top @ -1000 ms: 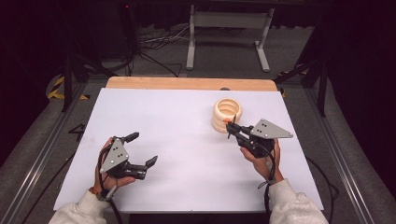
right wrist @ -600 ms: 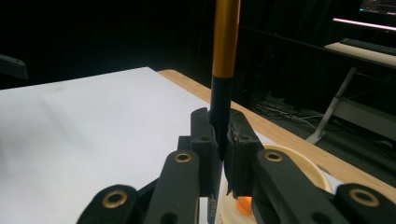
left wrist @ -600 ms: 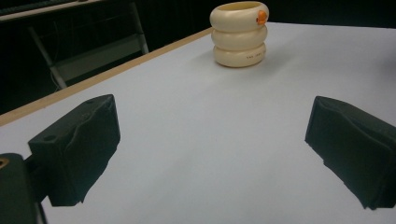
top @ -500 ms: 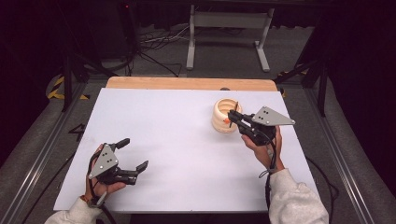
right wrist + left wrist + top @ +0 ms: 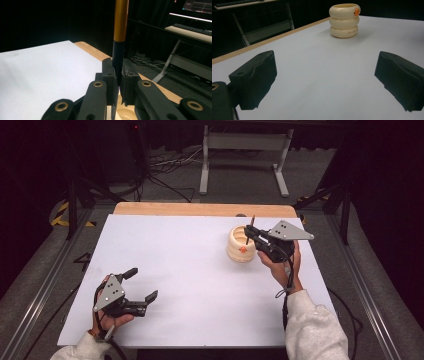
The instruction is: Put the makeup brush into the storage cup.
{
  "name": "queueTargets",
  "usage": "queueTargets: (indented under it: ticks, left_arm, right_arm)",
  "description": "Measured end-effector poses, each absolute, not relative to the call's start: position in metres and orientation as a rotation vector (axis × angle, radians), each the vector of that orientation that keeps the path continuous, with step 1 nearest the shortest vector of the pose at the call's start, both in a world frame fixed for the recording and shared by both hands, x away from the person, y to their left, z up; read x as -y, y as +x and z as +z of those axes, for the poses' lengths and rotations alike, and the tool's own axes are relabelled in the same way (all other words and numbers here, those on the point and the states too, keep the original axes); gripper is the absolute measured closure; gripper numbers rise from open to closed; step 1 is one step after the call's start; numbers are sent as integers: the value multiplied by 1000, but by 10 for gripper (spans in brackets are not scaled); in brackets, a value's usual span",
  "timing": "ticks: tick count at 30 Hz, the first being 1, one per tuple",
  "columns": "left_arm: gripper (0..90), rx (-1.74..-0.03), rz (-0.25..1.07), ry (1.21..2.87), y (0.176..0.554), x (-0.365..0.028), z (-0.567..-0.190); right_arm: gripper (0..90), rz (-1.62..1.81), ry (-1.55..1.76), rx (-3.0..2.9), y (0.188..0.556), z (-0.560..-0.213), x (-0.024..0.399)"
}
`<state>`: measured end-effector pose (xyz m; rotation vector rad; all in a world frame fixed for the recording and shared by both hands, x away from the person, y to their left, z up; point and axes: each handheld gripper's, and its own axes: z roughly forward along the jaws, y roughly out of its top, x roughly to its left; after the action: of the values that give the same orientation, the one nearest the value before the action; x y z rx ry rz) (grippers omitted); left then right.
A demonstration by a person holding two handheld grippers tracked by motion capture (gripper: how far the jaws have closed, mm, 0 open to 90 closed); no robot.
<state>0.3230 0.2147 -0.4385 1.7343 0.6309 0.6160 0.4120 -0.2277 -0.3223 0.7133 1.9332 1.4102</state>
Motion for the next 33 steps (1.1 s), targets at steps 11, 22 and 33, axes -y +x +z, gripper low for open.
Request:
queueTargets:
  ticks: [11,22,33]
  left_arm:
    - [51,-633,618,1733,324,-215,-439]
    - [51,-637,609,1716,324,-218,-439]
    - [52,-634,602,1730,325,-217,-440]
  right_arm:
    - [838,1389,741,-1918,430,-317,227]
    - [838,1402,809,-1902,453,-324,235]
    - [838,1344,853,-1918,469,-337,238]
